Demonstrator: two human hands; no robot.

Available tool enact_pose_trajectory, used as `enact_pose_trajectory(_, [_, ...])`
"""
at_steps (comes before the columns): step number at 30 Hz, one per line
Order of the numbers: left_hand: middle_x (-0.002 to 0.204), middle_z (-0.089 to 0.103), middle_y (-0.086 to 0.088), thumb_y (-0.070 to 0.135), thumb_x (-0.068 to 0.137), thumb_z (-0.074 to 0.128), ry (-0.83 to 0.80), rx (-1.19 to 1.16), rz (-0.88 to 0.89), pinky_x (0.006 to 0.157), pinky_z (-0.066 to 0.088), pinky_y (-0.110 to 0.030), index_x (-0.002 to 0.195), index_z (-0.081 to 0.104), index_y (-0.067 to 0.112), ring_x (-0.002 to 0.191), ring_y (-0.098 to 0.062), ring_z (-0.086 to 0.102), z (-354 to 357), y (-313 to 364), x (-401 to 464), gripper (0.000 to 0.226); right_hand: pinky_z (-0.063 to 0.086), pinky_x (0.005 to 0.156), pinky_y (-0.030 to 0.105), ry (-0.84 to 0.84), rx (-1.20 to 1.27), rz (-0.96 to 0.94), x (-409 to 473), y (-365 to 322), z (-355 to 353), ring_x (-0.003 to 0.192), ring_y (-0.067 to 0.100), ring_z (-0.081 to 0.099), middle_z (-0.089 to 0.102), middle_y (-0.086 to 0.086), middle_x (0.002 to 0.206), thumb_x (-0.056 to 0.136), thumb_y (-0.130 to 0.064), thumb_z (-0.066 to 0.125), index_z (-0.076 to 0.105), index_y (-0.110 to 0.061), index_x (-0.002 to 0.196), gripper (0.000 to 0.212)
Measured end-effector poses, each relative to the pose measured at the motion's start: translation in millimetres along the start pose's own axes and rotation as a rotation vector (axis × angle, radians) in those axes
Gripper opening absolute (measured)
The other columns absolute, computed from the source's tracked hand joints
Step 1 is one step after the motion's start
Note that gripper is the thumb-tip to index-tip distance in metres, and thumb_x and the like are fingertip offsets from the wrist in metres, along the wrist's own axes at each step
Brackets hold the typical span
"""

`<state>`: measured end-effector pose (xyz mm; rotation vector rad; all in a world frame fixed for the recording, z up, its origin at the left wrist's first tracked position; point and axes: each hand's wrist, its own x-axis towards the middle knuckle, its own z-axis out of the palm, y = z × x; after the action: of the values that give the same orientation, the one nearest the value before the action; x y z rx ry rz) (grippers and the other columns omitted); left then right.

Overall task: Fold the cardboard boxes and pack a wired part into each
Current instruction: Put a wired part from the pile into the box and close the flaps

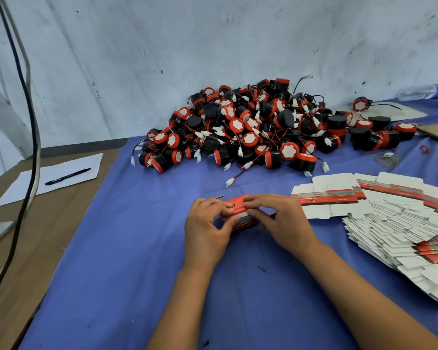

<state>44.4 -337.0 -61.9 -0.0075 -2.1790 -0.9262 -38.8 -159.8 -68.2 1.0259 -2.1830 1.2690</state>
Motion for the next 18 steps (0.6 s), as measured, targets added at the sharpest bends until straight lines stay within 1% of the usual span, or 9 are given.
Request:
enact_pose_trajectory(2, [0.097,0.073,0.012,0.016,0.073,0.093,-0.030,-0.012,-0.006,0.089,0.049,-0.023,0.084,0.075,0.019,0.100,-0.015,0.064,-1.1,-0.5,0.1,0.021,0.054,0.078,0.013,0.016,-0.006,0.019,-0.3,2.8,0.2,0.079,-0.020,0.062,0.079,-0.006,0.105,0.087,-0.011,0.080,0.081,-0.015,0.100,0.013])
enact_pose_trajectory(3, [0.099,0.073,0.011,0.015,0.072,0.093,-0.048,-0.008,-0.006,0.089,0.049,-0.024,0.085,0.075,0.020,0.101,-0.015,0.064,-1.6,-1.3,0.4,0.023,0.053,0.076,0.011,0.034,-0.021,0.014,-0.6,3.4,0.7,0.075,-0.021,0.061,0.079,-0.006,0.101,0.087,-0.012,0.080,0.081,-0.016,0.099,0.012])
enact_pose_trajectory(5, [0.101,0.074,0.011,0.012,0.071,0.092,-0.064,0.009,0.008,0.090,0.049,-0.024,0.086,0.074,0.021,0.102,-0.015,0.064,-2.4,-2.2,1.1,0.025,0.055,0.075,0.014,0.059,-0.041,0.009,-0.8,3.5,0.7,0.077,-0.014,0.066,0.079,-0.007,0.095,0.086,-0.016,0.082,0.081,-0.016,0.097,0.011])
enact_pose_trajectory(8, [0.101,0.074,0.010,0.008,0.074,0.089,-0.071,0.024,0.027,0.090,0.047,-0.021,0.088,0.074,0.019,0.101,-0.015,0.063,-1.0,-1.4,1.5,0.024,0.056,0.075,0.018,0.076,-0.058,-0.016,0.4,2.7,-0.4,0.085,0.003,0.073,0.079,-0.007,0.096,0.085,-0.019,0.083,0.081,-0.016,0.095,0.010])
enact_pose_trajectory(10, [0.102,0.074,0.010,0.007,0.076,0.087,-0.073,0.017,0.036,0.090,0.045,-0.018,0.090,0.074,0.019,0.102,-0.013,0.062,-0.1,-0.2,1.8,0.022,0.054,0.075,0.015,0.058,-0.070,-0.055,0.8,1.4,-0.4,0.087,0.006,0.071,0.078,-0.006,0.097,0.085,-0.024,0.083,0.079,-0.016,0.094,0.013])
enact_pose_trajectory(11, [0.102,0.073,0.011,0.007,0.078,0.085,-0.077,0.009,0.040,0.091,0.044,-0.016,0.092,0.075,0.019,0.103,-0.012,0.062,0.3,0.0,2.3,0.021,0.053,0.078,0.017,0.030,-0.077,-0.066,0.6,1.1,-0.2,0.089,0.008,0.070,0.075,-0.006,0.099,0.084,-0.027,0.083,0.078,-0.016,0.096,0.016])
enact_pose_trajectory(13, [0.104,0.073,0.012,0.006,0.080,0.082,-0.104,-0.019,0.032,0.092,0.043,-0.015,0.096,0.075,0.019,0.107,-0.011,0.061,0.5,0.3,3.0,0.021,0.054,0.083,0.026,-0.035,-0.129,-0.080,-0.6,0.8,1.2,0.097,0.012,0.066,0.070,-0.007,0.107,0.085,-0.026,0.083,0.077,-0.018,0.104,0.022])
enact_pose_trajectory(15, [0.111,0.073,0.013,0.002,0.082,0.080,-0.167,-0.075,-0.007,0.095,0.048,-0.022,0.101,0.075,0.017,0.110,-0.011,0.063,1.2,-1.2,3.3,0.024,0.054,0.086,0.034,-0.058,-0.210,-0.098,-1.8,-0.4,2.9,0.104,0.018,0.063,0.068,-0.005,0.113,0.087,-0.024,0.081,0.076,-0.018,0.110,0.024])
enact_pose_trajectory(18, [0.127,0.069,0.007,-0.004,0.082,0.080,-0.262,-0.235,-0.142,0.103,0.053,-0.039,0.107,0.072,0.010,0.120,-0.010,0.064,1.4,-3.0,3.1,0.030,0.055,0.084,0.037,-0.052,-0.267,-0.135,-3.5,-4.0,3.8,0.108,0.021,0.061,0.068,-0.002,0.113,0.088,-0.022,0.079,0.076,-0.014,0.108,0.022])
